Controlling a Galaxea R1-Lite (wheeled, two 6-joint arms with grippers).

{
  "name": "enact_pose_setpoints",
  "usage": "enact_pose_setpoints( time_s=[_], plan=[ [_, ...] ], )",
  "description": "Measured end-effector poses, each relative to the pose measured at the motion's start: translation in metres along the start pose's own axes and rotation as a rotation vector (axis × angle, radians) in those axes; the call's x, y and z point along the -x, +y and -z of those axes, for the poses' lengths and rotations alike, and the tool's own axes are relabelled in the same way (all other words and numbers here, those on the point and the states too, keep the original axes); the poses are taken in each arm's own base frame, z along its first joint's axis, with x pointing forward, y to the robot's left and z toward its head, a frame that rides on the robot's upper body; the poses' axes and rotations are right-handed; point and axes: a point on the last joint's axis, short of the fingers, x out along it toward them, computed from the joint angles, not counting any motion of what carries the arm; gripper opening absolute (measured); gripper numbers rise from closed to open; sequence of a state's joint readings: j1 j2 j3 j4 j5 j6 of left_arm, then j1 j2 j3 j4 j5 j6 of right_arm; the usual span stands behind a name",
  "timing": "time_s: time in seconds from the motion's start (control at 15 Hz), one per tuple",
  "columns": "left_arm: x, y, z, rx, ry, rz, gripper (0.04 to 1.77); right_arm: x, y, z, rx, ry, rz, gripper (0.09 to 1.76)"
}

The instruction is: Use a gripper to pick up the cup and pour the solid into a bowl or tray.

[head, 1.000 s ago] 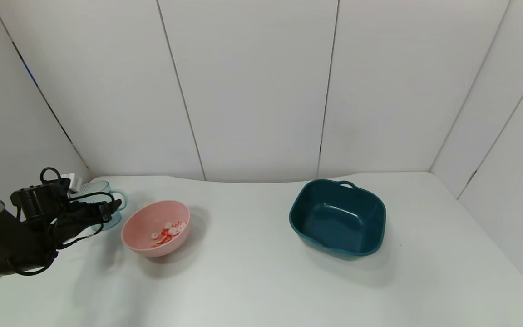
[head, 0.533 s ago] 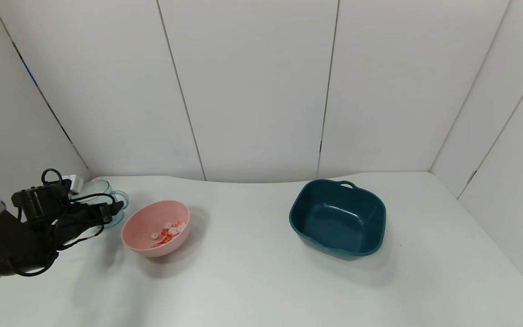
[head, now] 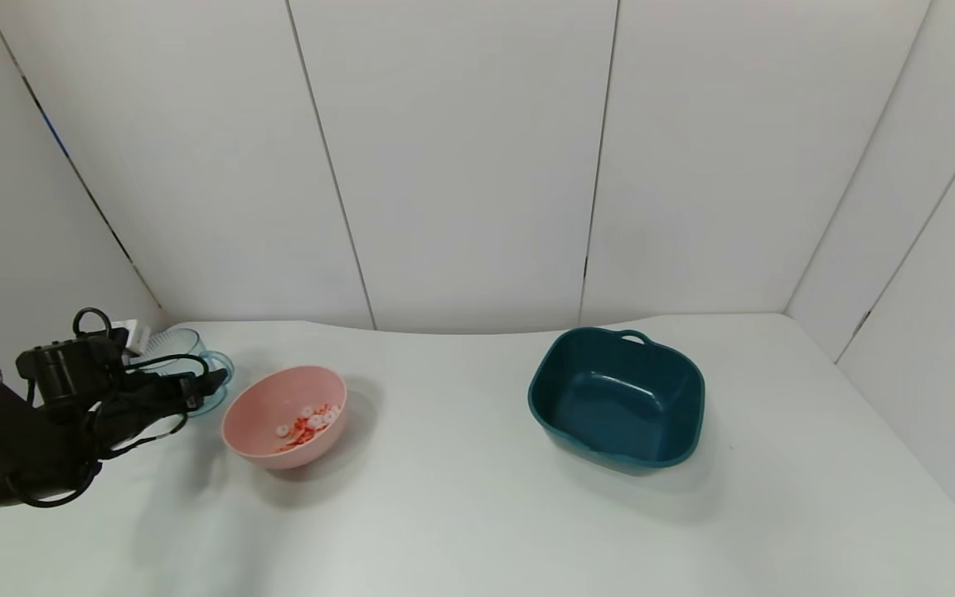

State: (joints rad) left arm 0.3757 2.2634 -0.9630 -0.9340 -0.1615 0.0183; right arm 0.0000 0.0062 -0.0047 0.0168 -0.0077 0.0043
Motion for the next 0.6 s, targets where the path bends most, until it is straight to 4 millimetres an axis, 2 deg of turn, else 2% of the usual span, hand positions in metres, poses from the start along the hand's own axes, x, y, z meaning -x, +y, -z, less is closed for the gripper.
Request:
enact_pose_setpoints(
  time_s=[0.33,0.6],
  plan=[
    [0.020,-0.003,-0.005,-0.032,0.021,-0.002,1.68,0.000,0.000,0.000,0.000,0.000,0.000,1.71],
    [0.048,-0.004,-0.016,-0.036,0.009,-0.004,1.69,0.000,0.000,0.000,0.000,-0.001,0.000,1.71]
  ],
)
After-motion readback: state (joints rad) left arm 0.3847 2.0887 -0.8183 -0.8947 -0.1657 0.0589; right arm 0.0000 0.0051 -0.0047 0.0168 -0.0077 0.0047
